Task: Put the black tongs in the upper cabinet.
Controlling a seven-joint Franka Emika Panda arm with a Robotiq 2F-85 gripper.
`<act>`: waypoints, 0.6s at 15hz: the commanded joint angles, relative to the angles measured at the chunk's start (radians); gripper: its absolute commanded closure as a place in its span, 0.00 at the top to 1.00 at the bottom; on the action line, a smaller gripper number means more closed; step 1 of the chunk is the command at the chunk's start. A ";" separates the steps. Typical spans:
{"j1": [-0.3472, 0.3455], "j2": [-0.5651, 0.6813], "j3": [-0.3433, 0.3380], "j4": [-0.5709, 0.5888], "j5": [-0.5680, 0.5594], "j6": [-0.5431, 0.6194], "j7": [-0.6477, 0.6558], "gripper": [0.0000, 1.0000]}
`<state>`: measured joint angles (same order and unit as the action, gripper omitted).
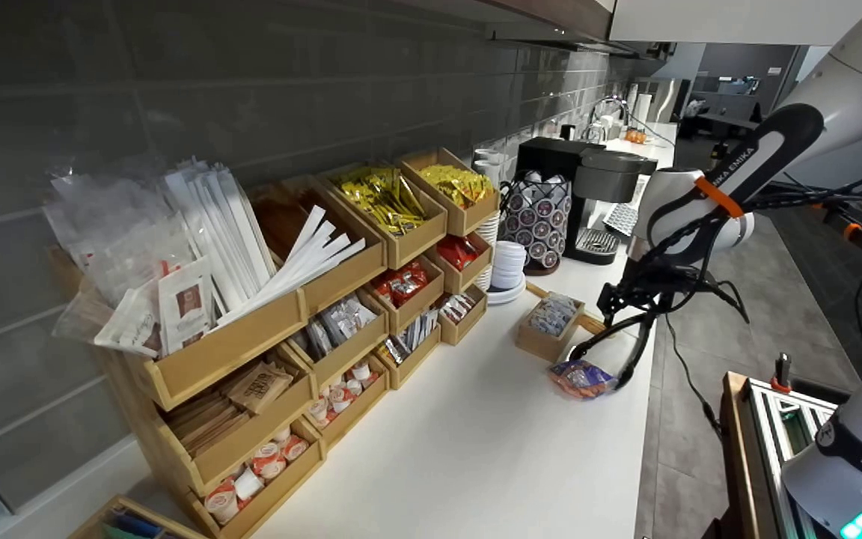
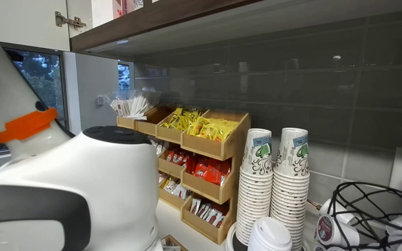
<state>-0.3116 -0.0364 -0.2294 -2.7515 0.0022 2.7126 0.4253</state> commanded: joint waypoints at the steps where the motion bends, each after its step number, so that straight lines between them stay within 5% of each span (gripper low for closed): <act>1: 0.033 0.050 0.003 0.000 0.059 0.040 -0.003 1.00; 9: 0.083 0.060 0.022 0.004 0.307 0.055 -0.112 1.00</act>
<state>-0.2463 0.0084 -0.2154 -2.7474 0.2102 2.7295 0.3690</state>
